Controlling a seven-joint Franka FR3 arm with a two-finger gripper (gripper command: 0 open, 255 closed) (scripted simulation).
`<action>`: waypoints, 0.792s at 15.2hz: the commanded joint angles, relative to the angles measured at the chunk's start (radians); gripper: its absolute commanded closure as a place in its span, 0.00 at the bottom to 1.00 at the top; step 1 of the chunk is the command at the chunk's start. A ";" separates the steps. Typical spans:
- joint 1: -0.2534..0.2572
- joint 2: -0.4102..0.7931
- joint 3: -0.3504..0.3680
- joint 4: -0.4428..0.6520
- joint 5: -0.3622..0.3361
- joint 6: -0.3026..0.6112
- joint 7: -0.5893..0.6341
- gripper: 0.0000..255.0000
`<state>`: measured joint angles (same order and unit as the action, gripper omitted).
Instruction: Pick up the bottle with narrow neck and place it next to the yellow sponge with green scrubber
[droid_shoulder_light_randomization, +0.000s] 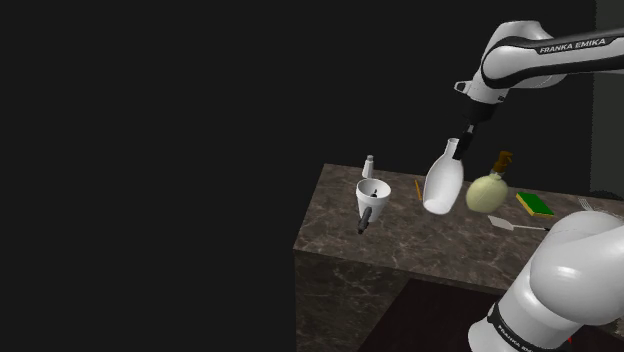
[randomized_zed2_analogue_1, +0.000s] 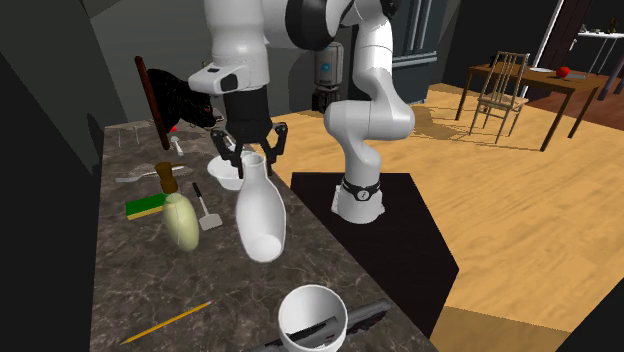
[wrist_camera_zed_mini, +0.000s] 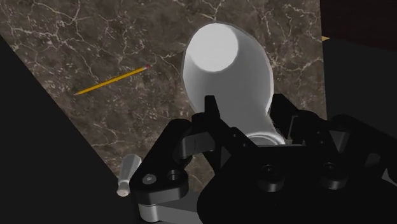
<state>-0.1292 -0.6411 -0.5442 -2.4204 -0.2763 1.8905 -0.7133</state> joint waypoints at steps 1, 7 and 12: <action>0.001 -0.004 0.007 0.024 0.004 -0.028 0.000 1.00; 0.007 -0.006 0.027 0.101 0.019 -0.108 -0.001 1.00; 0.013 -0.001 0.041 0.170 0.031 -0.172 -0.002 1.00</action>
<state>-0.1188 -0.6462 -0.5072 -2.2689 -0.2497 1.7330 -0.7163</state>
